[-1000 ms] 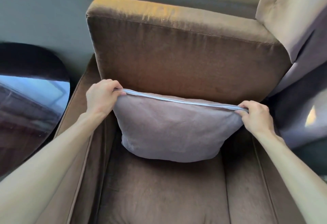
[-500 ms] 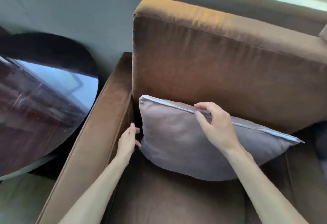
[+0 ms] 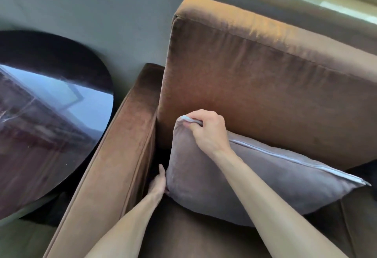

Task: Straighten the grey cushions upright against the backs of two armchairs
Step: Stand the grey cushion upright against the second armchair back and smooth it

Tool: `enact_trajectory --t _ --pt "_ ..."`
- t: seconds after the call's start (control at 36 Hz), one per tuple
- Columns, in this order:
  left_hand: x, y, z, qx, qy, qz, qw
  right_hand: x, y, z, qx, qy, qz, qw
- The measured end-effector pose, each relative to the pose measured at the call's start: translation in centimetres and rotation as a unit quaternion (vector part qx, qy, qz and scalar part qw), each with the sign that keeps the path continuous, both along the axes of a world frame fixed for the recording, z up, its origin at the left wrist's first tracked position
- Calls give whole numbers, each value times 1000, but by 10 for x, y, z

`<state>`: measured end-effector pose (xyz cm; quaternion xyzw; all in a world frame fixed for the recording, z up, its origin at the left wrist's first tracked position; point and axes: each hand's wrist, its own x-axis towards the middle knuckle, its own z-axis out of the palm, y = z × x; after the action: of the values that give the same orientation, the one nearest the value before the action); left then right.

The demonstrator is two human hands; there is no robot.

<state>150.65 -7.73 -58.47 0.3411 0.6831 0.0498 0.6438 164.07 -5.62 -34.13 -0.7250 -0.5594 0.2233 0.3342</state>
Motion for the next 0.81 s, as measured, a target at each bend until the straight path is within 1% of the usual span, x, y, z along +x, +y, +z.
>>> enact_trajectory --t 0.06,0.14,0.22,0.31,0.36,0.42,0.44,0.47,0.53,0.58,0.61,0.64,0.69,0.75,0.81 --pt "-1 0 -3 5 16 -17 1000 -1 0 4 24 17 -15 999" --pt "-7 -2 -11 2 26 -25 999 -2 -3 5 23 20 -17 999" --pt "-9 -3 -11 -3 6 -2 1000 2 -3 10 -14 27 -7 1000" --pt "-11 -5 0 -13 -38 14 999 6 -7 15 -60 13 21 998" --pt "-13 -7 13 6 -37 5 999 12 -17 18 -75 10 18 997" --pt "-16 -4 28 47 -33 6 998 24 -32 21 -74 14 -3 997" --pt "-16 -2 36 70 -51 23 996 32 -42 22 -72 15 -16 997" --pt "-16 1 47 91 -84 44 991 43 -53 22 -71 11 -31 997" --pt "-16 8 78 133 -179 62 973 67 -79 21 -76 -11 -69 995" --pt "-17 23 113 185 -270 36 944 95 -109 20 -91 -43 -117 988" --pt "-17 32 131 217 -291 16 931 111 -126 20 -98 -64 -142 983" --pt "-17 41 148 251 -295 -3 922 127 -142 20 -105 -84 -169 976" --pt "-16 60 174 320 -270 -44 907 159 -172 20 -117 -120 -237 957" --pt "-13 75 195 384 -223 -123 888 189 -197 20 -144 -175 -292 929" --pt "-10 84 209 418 -169 -189 873 215 -216 18 -190 -204 -328 903"
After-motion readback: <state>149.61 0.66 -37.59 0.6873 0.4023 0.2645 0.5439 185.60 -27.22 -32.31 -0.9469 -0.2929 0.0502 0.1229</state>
